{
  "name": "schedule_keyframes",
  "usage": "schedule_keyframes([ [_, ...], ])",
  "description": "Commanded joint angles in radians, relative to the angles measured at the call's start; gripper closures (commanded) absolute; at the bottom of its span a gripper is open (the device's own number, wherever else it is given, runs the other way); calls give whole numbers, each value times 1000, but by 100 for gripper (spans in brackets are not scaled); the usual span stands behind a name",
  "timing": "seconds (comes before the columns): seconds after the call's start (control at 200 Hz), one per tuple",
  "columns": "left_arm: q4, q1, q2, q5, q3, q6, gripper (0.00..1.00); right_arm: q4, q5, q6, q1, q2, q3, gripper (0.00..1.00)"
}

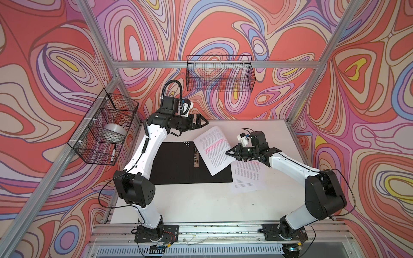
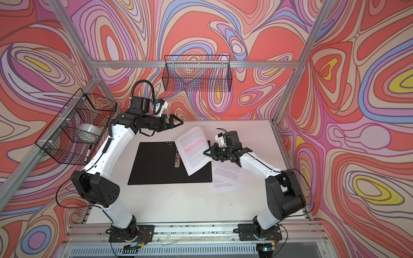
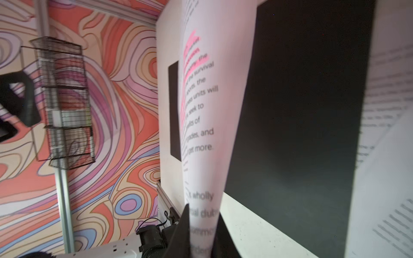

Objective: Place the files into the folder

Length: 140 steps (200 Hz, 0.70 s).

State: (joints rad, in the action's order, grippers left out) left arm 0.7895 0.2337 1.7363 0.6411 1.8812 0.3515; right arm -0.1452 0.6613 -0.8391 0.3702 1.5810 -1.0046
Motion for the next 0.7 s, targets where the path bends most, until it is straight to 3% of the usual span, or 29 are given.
schedule_keyframes([
  [0.0,0,-5,-15,-21,-14,-18,0,9,-129,-20,21,4,50,84],
  [0.155,0,-5,3,-5,-18,-6,0,1,-207,-32,46,32,91,83],
  [0.316,4,-5,9,-6,-19,-10,0,-69,-297,-14,112,65,56,75],
  [0.521,24,-5,26,5,-6,-11,0,-376,-537,60,205,123,-96,48],
  [0.696,58,-5,41,8,6,-28,0,-459,-613,61,244,120,-130,32],
])
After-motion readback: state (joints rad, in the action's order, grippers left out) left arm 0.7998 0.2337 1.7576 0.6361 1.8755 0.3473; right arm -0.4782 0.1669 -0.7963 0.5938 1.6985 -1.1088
